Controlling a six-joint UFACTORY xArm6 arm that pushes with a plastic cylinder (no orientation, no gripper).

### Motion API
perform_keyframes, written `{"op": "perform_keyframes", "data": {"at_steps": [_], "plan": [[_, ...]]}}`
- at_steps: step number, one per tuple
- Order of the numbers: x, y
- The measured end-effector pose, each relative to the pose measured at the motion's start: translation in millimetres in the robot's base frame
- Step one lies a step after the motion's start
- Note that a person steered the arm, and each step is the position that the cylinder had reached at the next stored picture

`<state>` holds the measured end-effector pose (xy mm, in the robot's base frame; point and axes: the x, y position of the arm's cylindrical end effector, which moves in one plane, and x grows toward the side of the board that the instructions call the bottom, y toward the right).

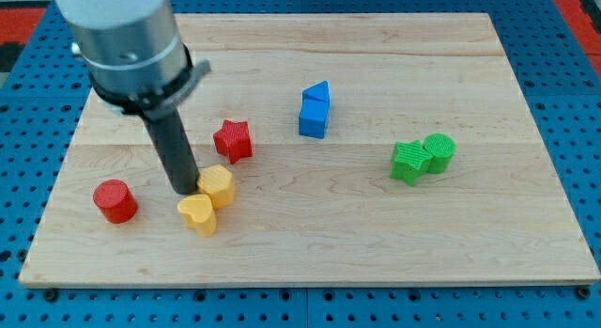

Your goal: Move red circle closer to red star

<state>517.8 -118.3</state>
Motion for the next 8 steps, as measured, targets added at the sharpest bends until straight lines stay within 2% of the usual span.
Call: {"op": "perform_keyframes", "data": {"at_steps": [2, 4, 5, 7, 8], "plan": [[6, 5], [23, -61], [98, -61], [49, -134], [52, -135]]}}
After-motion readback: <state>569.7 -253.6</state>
